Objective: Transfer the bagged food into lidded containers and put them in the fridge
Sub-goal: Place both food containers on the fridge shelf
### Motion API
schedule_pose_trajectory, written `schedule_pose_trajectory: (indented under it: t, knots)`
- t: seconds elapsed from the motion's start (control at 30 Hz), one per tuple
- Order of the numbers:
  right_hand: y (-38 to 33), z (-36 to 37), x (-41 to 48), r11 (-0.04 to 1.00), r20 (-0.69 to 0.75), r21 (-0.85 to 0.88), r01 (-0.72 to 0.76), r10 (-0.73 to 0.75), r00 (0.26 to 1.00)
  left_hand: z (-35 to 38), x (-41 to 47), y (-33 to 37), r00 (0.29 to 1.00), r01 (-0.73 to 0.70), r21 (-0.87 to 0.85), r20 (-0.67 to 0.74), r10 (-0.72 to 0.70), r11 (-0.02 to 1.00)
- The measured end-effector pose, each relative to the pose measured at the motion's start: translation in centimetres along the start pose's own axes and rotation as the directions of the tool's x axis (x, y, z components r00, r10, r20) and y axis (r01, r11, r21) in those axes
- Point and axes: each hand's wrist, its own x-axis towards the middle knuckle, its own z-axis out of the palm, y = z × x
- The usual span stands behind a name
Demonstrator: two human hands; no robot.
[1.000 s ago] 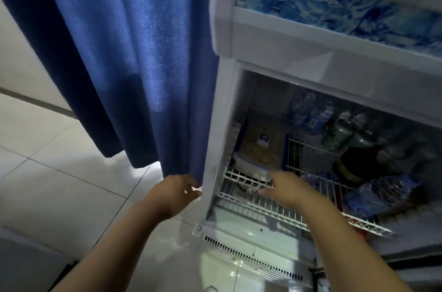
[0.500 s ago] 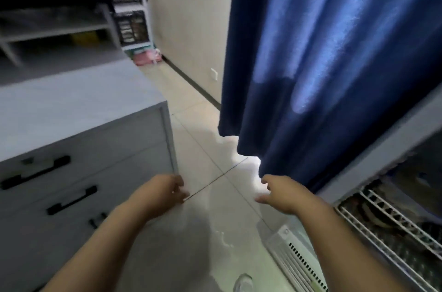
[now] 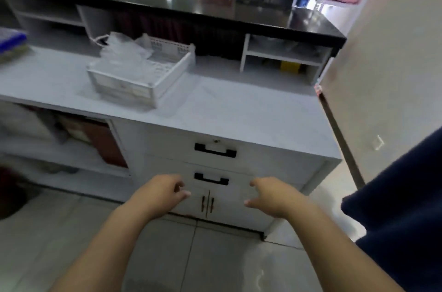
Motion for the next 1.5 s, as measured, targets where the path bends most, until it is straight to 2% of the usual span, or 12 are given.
schedule_pose_trajectory:
  t: [0.13, 0.37, 0.8, 1.13, 1.37, 1.5]
  knots:
    - [-5.3, -3.0, 3.9, 0.977, 0.008, -0.154, 0.148, -0.149, 0.989, -2.8, -0.3, -4.1, 0.985, 0.118, -0.097, -0.117, -0.129, 0.988]
    - [-16.7, -5.7, 10.2, 0.895, 0.028, -0.302, 0.328, -0.335, 0.942, -7.7, -1.3, -12.7, 0.937, 0.212, -0.198, -0.237, -0.257, 0.957]
    - [-38.2, -9.8, 18.9, 0.774, 0.076, -0.318, 0.548, -0.555, 0.828, -19.6, -0.3, -27.9, 0.850, 0.339, -0.287, -0.315, -0.422, 0.896]
    - [-53.0, -15.3, 32.5, 0.707, 0.037, -0.326, 0.628, -0.654, 0.755, -30.4, 9.6, -39.5, 0.811, 0.371, -0.324, -0.343, -0.473, 0.871]
    - [-63.6, -18.9, 40.7, 0.723, 0.002, -0.319, 0.613, -0.646, 0.763, -38.5, 14.1, -48.5, 0.740, 0.407, -0.380, -0.396, -0.543, 0.831]
    - [-69.1, -19.3, 43.8, 0.753, -0.016, -0.278, 0.597, -0.625, 0.780, -41.5, 15.2, -52.8, 0.725, 0.447, -0.355, -0.393, -0.565, 0.821]
